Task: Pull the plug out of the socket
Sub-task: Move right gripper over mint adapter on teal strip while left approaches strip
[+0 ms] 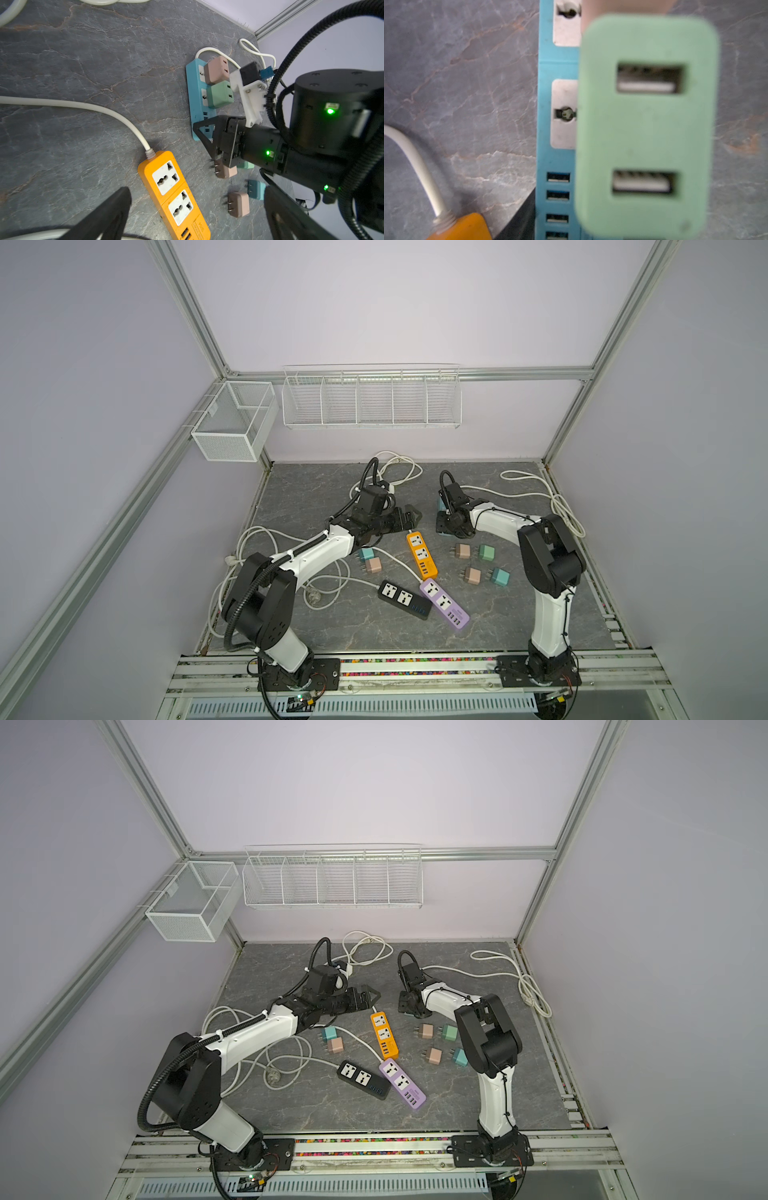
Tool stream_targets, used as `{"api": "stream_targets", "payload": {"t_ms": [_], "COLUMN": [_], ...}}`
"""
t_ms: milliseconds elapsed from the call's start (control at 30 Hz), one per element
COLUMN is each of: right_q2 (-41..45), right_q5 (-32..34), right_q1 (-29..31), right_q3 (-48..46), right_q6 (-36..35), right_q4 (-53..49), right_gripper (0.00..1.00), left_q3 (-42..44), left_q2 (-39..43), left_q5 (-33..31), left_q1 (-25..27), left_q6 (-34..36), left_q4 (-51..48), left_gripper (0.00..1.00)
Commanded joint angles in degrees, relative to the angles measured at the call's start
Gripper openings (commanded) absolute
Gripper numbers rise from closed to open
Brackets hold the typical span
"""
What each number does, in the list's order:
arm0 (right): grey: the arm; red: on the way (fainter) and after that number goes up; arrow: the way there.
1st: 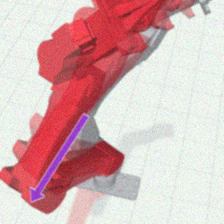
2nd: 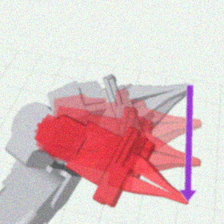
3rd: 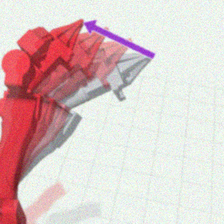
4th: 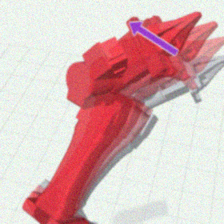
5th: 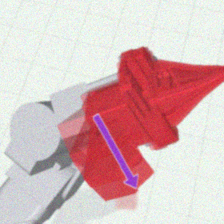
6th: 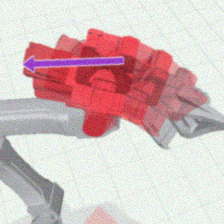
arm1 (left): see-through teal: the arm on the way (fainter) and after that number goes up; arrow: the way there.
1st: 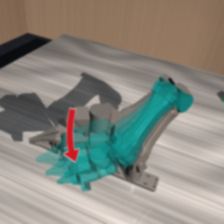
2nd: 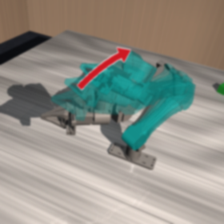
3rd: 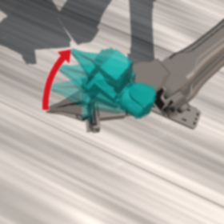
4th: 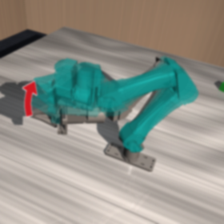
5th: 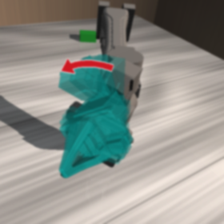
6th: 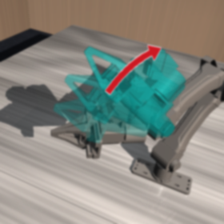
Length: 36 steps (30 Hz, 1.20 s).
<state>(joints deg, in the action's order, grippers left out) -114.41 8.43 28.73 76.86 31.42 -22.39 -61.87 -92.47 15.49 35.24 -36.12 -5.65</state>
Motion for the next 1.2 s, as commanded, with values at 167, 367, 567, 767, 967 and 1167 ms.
{"api": "stream_targets", "payload": {"t_ms": [167,367,567,767,967,1167], "right_q2": [3.01,5.57,6.66,7.75,12.64,18.46], "right_q5": [-2.7,-0.67,-1.97,-0.67,0.48,1.31], "right_q1": [3.82,5.59,5.88,5.94,5.88,4.84], "right_q3": [-4.6,-7.72,-10.12,-9.16,-9.44,-9.25], "right_q6": [-2.59,-3.24,-4.33,-5.12,-5.3,-5.99], "right_q4": [-2.57,-3.4,-2.59,-2.83,-3.86,-6.24], "right_gripper": [0.5,0.5,0.52,0.63,0.71,0.76], "left_q3": [1.15,1.31,2.34,2.19,1.08,-1.53], "left_q2": [2.15,2.17,1.94,1.23,2.13,0.19], "left_q5": [0.06,0.07,0.42,0.75,-0.69,-1.69], "left_q1": [-0.3,-0.35,-0.35,-0.34,-0.26,-0.15], "left_q6": [-0.76,-1.21,-2.54,-4.13,-4.12,-4.66], "left_q4": [0.57,0.85,3.54,4.38,2.57,0.7], "left_gripper": [0.99,0.99,1.0,0.99,0.99,0.99]}}
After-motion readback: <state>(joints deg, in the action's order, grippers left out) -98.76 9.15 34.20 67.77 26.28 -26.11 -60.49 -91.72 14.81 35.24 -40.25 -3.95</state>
